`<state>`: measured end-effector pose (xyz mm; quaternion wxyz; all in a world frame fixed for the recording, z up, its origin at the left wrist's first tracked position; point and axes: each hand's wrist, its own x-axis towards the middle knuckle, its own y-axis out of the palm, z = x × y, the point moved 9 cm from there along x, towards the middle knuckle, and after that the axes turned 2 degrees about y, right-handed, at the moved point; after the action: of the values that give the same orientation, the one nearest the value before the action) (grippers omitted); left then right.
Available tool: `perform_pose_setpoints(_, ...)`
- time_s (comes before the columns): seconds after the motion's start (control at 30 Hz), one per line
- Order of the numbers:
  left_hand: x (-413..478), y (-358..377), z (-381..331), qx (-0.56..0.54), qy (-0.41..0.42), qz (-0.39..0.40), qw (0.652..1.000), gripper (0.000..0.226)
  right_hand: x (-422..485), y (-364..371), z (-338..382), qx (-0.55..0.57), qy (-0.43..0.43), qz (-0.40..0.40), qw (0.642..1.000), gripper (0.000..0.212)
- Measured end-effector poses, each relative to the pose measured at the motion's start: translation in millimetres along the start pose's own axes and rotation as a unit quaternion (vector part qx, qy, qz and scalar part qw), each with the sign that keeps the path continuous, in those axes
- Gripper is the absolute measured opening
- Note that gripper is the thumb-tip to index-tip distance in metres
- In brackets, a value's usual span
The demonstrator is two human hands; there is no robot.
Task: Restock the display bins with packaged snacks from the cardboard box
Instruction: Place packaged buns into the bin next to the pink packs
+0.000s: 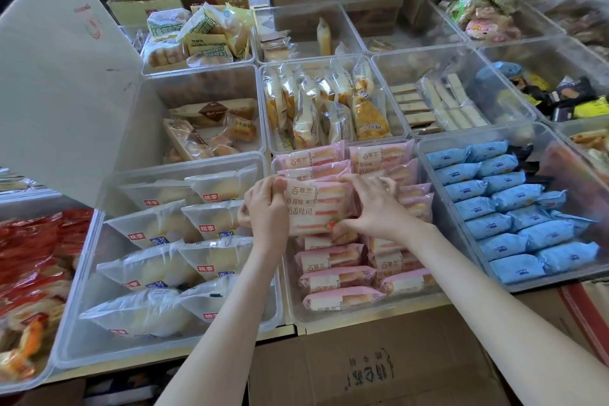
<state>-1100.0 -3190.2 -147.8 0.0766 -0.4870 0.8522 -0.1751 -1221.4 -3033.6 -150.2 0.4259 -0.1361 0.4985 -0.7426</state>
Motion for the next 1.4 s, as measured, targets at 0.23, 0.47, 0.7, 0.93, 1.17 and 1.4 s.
perform_pose_setpoints(0.23,-32.0,27.7,-9.2,-0.141,-0.047,0.113,0.982,0.021,-2.1,1.8,-9.9,-0.059,0.000,-0.079,0.995,0.074)
perform_pose_setpoints(0.47,-41.8,21.5,-31.6,0.280,0.211,0.101,0.931,0.061,-4.3,14.4,-2.8,-0.122,0.007,-0.125,0.985,0.082)
perform_pose_setpoints(0.7,-60.6,51.4,-7.0,0.597,0.250,0.218,0.731,0.102,-5.0,43.8,23.5,-0.246,-0.096,-0.057,0.963,0.104)
perform_pose_setpoints(0.93,-33.7,56.4,-3.3,0.673,0.235,0.206,0.671,0.105,15.8,35.5,22.4,-0.298,-0.077,-0.052,0.950,0.107)
perform_pose_setpoints(1.17,-29.1,59.6,-5.0,0.646,0.281,0.220,0.675,0.103,9.6,37.1,15.9,-0.232,-0.059,-0.079,0.968,0.101)
perform_pose_setpoints(1.4,-32.7,60.4,3.2,0.627,0.264,0.240,0.692,0.094,8.2,38.0,13.2,-0.237,-0.078,-0.085,0.965,0.098)
